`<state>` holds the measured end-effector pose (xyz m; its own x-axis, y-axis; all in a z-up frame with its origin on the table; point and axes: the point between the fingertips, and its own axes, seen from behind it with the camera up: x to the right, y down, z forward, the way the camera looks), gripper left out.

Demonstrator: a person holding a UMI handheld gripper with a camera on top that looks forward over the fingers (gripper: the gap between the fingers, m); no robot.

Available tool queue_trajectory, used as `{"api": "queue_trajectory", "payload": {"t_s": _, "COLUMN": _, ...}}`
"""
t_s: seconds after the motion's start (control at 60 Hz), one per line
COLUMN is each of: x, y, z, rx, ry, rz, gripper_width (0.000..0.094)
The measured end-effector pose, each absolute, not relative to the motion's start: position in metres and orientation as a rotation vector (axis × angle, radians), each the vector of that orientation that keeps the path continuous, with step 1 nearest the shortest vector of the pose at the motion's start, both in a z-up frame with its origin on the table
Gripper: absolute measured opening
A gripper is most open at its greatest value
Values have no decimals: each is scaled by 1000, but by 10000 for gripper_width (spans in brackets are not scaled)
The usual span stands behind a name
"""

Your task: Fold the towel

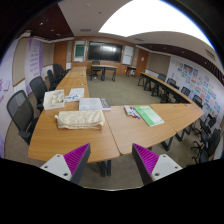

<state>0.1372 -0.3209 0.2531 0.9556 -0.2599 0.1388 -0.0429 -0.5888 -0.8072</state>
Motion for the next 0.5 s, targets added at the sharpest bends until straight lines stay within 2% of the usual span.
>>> {"api": "queue_trajectory", "payload": {"t_s": 0.067, "x": 109, "y": -303, "z": 222, "rx": -2205, "ry": 212, "rz": -276, "gripper_width": 860}}
{"api": "queue_trajectory", "payload": {"t_s": 0.133, "x": 84, "y": -296, "z": 207, "rx": -2219, "ry": 190, "rz": -232, "gripper_width": 849}}
{"api": "queue_trajectory", "payload": {"t_s": 0.2, "x": 33, "y": -263, "z": 172, "rx": -2257, "ry": 162, "rz": -171, "gripper_width": 851}}
{"api": "queue_trajectory", "payload": {"t_s": 0.333, "x": -57, "y": -194, "z": 145, "rx": -2242, "ry": 105, "rz": -30, "gripper_width": 859}}
{"api": "queue_trajectory", "payload": {"t_s": 0.5, "x": -113, "y": -81, "z": 119, "rx": -2188, "ry": -21, "rz": -53, "gripper_width": 860}}
